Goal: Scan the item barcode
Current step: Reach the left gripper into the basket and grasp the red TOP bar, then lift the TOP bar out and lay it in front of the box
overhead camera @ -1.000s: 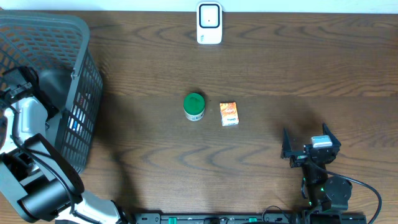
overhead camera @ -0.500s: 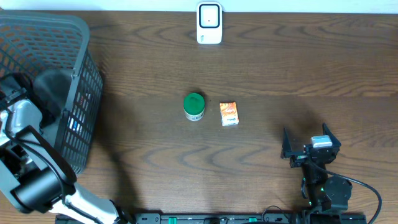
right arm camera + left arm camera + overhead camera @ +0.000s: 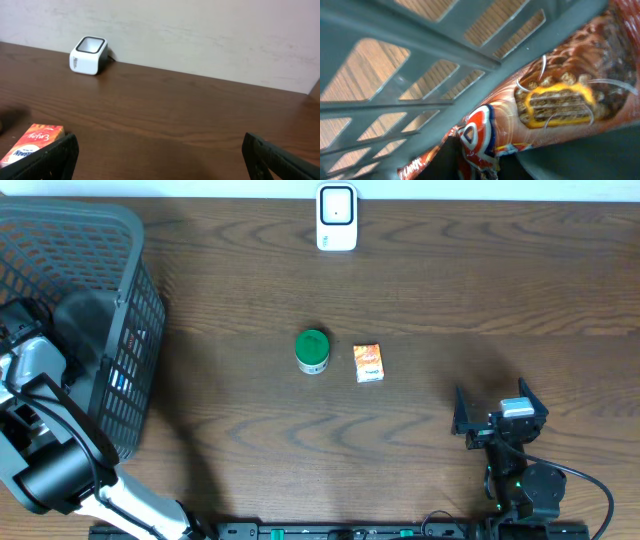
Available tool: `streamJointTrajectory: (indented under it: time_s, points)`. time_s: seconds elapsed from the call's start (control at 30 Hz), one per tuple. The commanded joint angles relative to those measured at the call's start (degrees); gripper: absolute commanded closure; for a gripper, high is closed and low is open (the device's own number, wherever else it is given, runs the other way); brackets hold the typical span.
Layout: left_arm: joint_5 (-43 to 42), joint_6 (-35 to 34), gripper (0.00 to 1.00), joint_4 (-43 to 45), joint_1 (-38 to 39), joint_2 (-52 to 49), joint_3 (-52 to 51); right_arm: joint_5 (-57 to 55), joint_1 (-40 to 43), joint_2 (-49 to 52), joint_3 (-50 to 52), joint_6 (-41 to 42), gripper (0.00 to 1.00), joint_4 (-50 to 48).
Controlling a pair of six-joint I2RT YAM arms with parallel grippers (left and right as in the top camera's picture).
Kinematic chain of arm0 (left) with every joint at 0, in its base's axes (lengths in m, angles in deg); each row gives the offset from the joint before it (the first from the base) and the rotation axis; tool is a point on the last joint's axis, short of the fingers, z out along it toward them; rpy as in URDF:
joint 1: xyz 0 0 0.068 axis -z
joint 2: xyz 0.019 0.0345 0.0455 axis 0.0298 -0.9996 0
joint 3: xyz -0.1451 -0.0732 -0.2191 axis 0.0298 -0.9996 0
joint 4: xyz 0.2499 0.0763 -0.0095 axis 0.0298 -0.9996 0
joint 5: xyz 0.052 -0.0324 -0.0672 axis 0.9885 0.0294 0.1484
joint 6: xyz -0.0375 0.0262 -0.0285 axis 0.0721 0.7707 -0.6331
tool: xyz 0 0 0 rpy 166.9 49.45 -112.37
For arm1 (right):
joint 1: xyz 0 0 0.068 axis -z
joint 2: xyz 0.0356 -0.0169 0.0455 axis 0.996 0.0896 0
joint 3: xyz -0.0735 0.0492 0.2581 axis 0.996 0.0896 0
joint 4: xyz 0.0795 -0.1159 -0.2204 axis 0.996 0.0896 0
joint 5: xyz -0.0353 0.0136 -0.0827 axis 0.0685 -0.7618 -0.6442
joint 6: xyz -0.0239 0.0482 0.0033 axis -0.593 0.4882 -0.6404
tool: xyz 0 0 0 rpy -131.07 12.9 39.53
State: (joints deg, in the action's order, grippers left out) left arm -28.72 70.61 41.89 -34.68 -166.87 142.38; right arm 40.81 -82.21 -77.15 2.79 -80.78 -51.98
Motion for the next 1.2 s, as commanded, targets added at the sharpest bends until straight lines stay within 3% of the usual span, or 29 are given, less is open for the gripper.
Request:
streamJointTrajectory:
  time_s: [0.0,0.17,0.33,0.67,0.8,0.9,1.0,1.1,1.17]
  points:
    - [-7.58,-1.01,0.92,-1.27,-0.02,-4.44,-1.84,-0.31,-0.50,-0.31,0.07,0.63,0.01,0.24]
    - [-7.87,-1.42,0.93,-1.75,0.26,-0.63,-1.75,-0.31,-0.50,-0.31,0.07,0.63,0.01,0.24]
    - [-12.85,-3.65,0.93,-3.06,1.79,11.34,-1.01,-0.31,-0.50,-0.31,0.07,0.63,0.01,0.24]
    - [-34.99,-16.79,0.93,0.17,3.37,46.64,0.20,-0.28,-0.50,-0.31,0.07,0.63,0.01,0.24]
    - [-54.95,-20.96,0.93,2.84,4.94,58.62,0.17,-0.28,-0.50,-0.31,0.07,0.63,0.01,0.24]
    - [-65.13,-20.98,0.93,1.68,10.08,62.82,-0.04,-0.31,-0.50,-0.31,0.07,0.63,0.01,0.22]
    - [-70.12,-18.93,0.93,-3.06,19.02,63.30,-1.33,-0.31,-0.50,-0.31,0.07,0.63,0.01,0.22]
    - [-67.32,-10.80,0.93,-11.30,29.16,61.44,-3.96,-0.31,-0.50,-0.31,0.07,0.63,0.01,0.22]
    - [-59.65,-7.91,0.93,-16.24,34.99,59.12,-5.92,-0.31,-0.50,-0.31,0.07,0.66,0.01,0.24]
